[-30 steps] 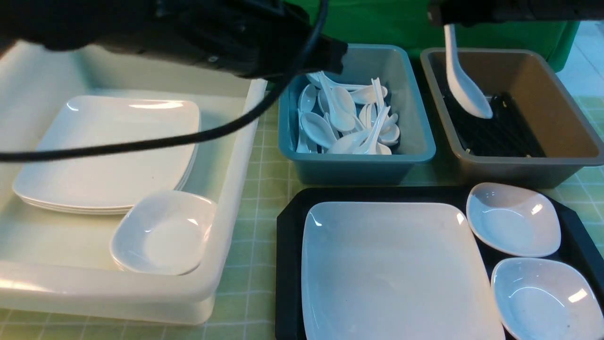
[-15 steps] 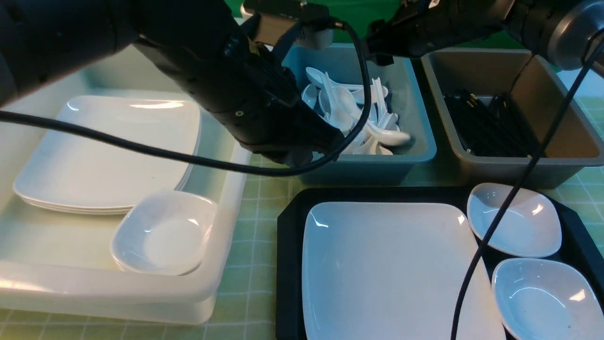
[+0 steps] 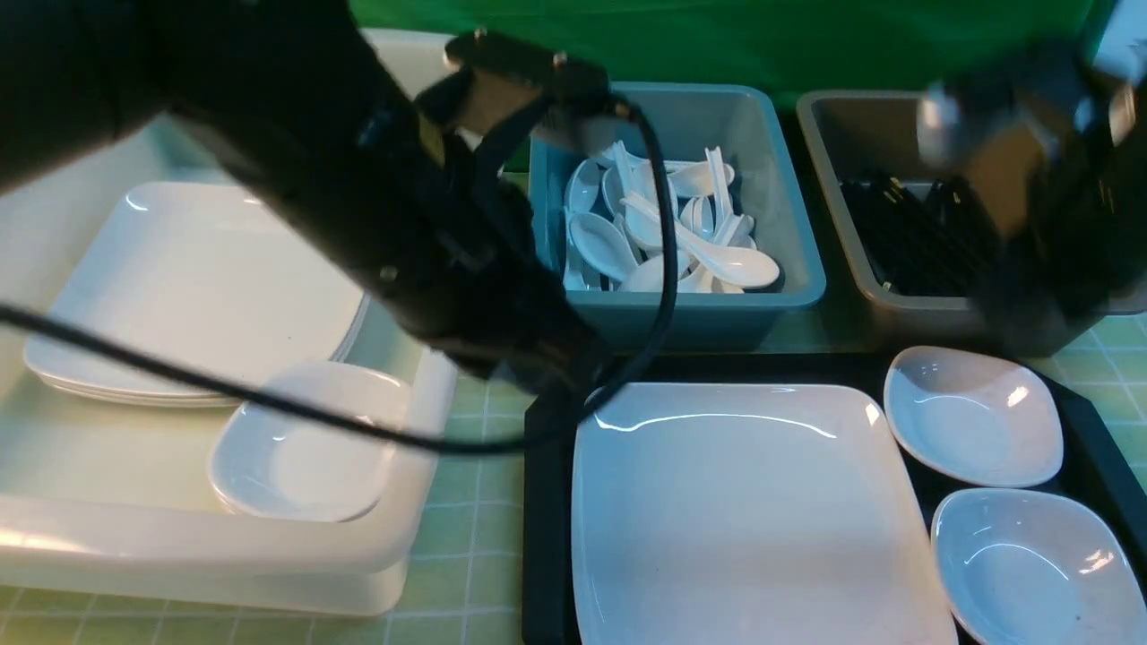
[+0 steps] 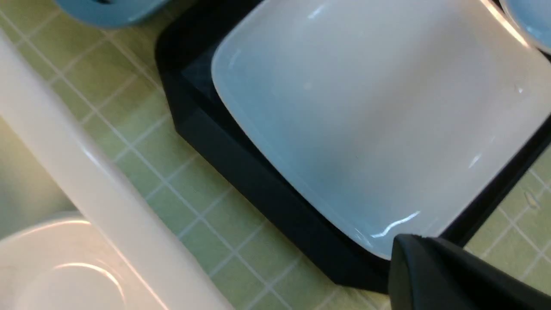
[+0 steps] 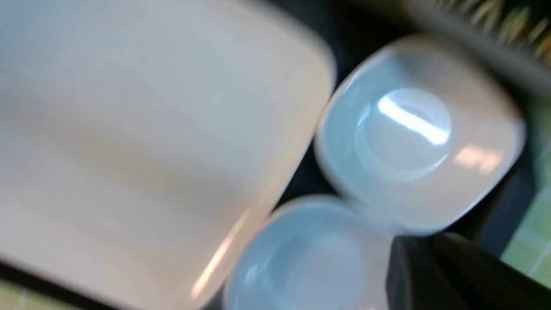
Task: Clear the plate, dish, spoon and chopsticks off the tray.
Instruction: Use the right arm to grab a small plate from the dinner plate
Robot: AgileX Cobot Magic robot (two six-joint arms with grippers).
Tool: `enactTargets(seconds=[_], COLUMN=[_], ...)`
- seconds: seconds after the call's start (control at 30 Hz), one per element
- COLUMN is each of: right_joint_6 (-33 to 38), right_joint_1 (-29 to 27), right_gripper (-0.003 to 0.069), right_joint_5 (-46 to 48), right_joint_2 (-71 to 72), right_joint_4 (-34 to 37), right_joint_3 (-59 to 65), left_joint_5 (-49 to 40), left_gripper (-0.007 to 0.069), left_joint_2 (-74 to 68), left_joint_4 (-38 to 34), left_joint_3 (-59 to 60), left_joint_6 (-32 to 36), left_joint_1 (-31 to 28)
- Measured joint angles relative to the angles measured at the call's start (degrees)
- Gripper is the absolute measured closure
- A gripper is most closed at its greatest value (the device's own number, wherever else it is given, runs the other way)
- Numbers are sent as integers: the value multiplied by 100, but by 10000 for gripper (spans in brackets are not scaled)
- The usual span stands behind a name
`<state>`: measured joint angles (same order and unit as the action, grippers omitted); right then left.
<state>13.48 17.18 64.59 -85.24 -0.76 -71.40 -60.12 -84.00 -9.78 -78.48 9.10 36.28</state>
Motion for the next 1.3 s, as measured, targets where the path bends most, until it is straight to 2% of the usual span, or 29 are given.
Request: enactTargets(seconds=[0.13,0.17,0.27,0.4,0.7,0.8,0.93,0.97,1.0,1.1,1.17,1.23,1.3], right_joint_6=[240,282,287,273,-124,-180,-180,-179,-181,-181,-176,-195,-274], right_joint_1=[409,594,872,1079,1085,1085,1085,1085,1085,1085,1095,1099,1099], right_gripper=[332,260,160,122,122,172,373,454,482,504,539,606,626], right_joint_5=[-485,-653,-952,-1341,-1820,-1948,-1931,-1908,-1884,-1729,-1566,-1255,-983], right_joint_2=[502,553,553,474,76,-117,-245,-236,-216,-67,92,449,712], right_joint_4=[-49,-106,-288,-578,-1364,-1388,-1440,-1470,-1527,-1549,-1518,-1463,-1429], right_joint_3=[1498,1944,2526,3048,3348,3348,3348,3342,3326,3248,3157,2954,2800], left_joint_5=[111,129,153,122,109,127,127,134,142,161,177,185,185], left_gripper=[641,641,641,641,641,641,641,641,641,641,641,641,641], left_joint_2=[193,213,235,253,370,492,704,779,817,1018,1124,1287,1398], left_joint_4=[-67,-72,-72,-72,-78,-84,-84,-64,-40,162,347,596,786], left_joint_3=[408,519,617,635,635,635,635,635,635,635,635,635,635], left_joint_6=[93,112,141,167,207,207,207,184,154,-49,-208,-457,-624], left_joint_1=[21,21,21,21,21,21,21,21,21,21,21,21,21])
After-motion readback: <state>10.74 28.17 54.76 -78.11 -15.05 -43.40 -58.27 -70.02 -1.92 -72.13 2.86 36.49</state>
